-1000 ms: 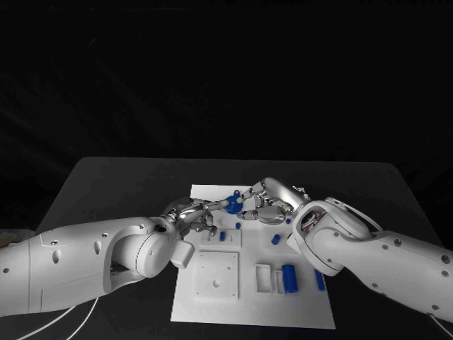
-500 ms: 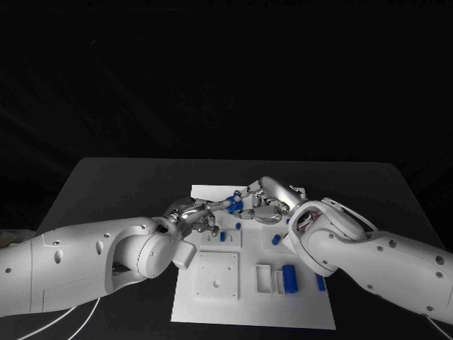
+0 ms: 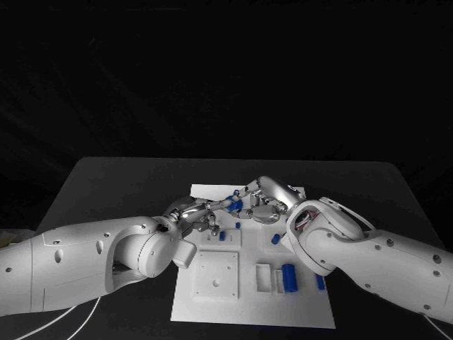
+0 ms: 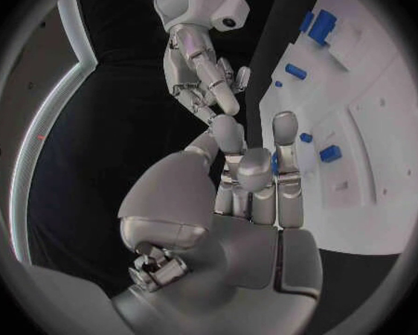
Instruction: Assemble the parts on the task board
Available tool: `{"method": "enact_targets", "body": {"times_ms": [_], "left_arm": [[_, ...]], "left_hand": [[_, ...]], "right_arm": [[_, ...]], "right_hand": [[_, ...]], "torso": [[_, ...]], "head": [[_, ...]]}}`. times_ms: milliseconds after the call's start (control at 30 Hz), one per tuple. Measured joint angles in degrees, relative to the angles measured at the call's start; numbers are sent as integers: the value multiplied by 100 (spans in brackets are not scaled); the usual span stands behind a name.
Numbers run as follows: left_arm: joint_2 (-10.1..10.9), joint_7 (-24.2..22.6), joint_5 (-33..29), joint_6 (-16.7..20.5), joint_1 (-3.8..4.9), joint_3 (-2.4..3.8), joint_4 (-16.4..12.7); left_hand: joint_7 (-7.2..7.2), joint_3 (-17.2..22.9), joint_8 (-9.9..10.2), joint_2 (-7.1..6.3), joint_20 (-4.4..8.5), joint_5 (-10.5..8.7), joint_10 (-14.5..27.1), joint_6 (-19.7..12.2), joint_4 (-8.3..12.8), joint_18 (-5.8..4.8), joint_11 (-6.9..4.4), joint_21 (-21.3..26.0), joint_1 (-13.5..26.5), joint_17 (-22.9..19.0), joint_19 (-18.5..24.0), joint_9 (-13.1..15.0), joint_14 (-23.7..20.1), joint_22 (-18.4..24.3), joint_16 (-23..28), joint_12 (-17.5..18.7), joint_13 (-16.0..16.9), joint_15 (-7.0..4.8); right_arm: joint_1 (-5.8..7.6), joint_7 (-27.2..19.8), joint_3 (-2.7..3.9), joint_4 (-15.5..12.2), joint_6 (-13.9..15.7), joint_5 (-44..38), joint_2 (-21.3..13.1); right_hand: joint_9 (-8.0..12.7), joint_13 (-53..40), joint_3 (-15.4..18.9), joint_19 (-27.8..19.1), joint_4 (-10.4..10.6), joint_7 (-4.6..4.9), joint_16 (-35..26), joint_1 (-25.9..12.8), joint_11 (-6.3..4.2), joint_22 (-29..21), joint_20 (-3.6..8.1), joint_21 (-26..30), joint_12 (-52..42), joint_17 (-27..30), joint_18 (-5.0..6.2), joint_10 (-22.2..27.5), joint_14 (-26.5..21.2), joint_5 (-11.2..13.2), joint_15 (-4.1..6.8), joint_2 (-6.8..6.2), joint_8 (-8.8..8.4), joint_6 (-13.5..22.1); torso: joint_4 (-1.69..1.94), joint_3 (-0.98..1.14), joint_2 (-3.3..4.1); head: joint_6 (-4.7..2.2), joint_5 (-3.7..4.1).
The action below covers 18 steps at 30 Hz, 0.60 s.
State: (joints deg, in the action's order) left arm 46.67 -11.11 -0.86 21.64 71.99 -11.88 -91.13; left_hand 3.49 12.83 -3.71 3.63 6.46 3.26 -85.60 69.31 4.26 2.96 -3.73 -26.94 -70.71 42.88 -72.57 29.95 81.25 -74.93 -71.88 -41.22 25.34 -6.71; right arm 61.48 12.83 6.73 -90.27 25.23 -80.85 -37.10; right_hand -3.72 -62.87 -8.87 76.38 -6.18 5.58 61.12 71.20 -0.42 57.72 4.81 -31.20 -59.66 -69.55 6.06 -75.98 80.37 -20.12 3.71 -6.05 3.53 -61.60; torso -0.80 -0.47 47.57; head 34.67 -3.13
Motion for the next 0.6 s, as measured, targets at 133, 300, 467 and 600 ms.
{"method": "enact_targets", "body": {"times_ms": [133,300,467,600], "left_arm": [[0,0,3,-6,1,0,0],[-1,0,7,-10,3,1,0],[-3,0,11,-18,4,1,0],[-5,0,14,-24,5,1,0]], "left_hand": [[0,2,7,8,0,0,0,0,2,0,0,0,-8,0,0,0,0,0,0,0,0,0],[0,13,22,9,0,-1,0,0,13,0,0,0,-9,-1,0,0,0,1,0,0,0,0],[0,13,25,15,0,-2,0,0,13,1,0,23,-15,6,0,0,0,1,0,0,5,0],[0,13,5,15,-1,-2,0,0,13,1,0,23,-15,6,0,-1,0,1,0,0,5,0]], "right_arm": [[0,-7,0,7,-1,8,13],[-1,-16,0,11,-11,19,20],[-1,-33,0,21,-36,35,24],[-1,-47,0,30,-63,45,30]], "right_hand": [[0,-27,-249,31,-16,-15,24,-19,-31,90,-9,60,-23,-10,-1,-31,10,165,8,19,0,-78],[0,-61,-532,51,-64,-33,46,-72,-32,242,11,171,-46,-24,-1,-32,10,283,8,41,0,-144],[0,-82,-690,93,-125,-48,46,-95,-32,337,10,219,-46,-32,-1,-32,10,370,8,64,0,-171],[0,-98,-778,93,-150,-78,46,-120,-50,391,10,244,-67,-39,-2,-51,13,436,12,89,0,-247]], "torso": [[0,-1,1],[0,0,1],[-1,2,1],[-1,2,1]], "head": [[7,3],[18,4],[20,3],[31,2]]}}
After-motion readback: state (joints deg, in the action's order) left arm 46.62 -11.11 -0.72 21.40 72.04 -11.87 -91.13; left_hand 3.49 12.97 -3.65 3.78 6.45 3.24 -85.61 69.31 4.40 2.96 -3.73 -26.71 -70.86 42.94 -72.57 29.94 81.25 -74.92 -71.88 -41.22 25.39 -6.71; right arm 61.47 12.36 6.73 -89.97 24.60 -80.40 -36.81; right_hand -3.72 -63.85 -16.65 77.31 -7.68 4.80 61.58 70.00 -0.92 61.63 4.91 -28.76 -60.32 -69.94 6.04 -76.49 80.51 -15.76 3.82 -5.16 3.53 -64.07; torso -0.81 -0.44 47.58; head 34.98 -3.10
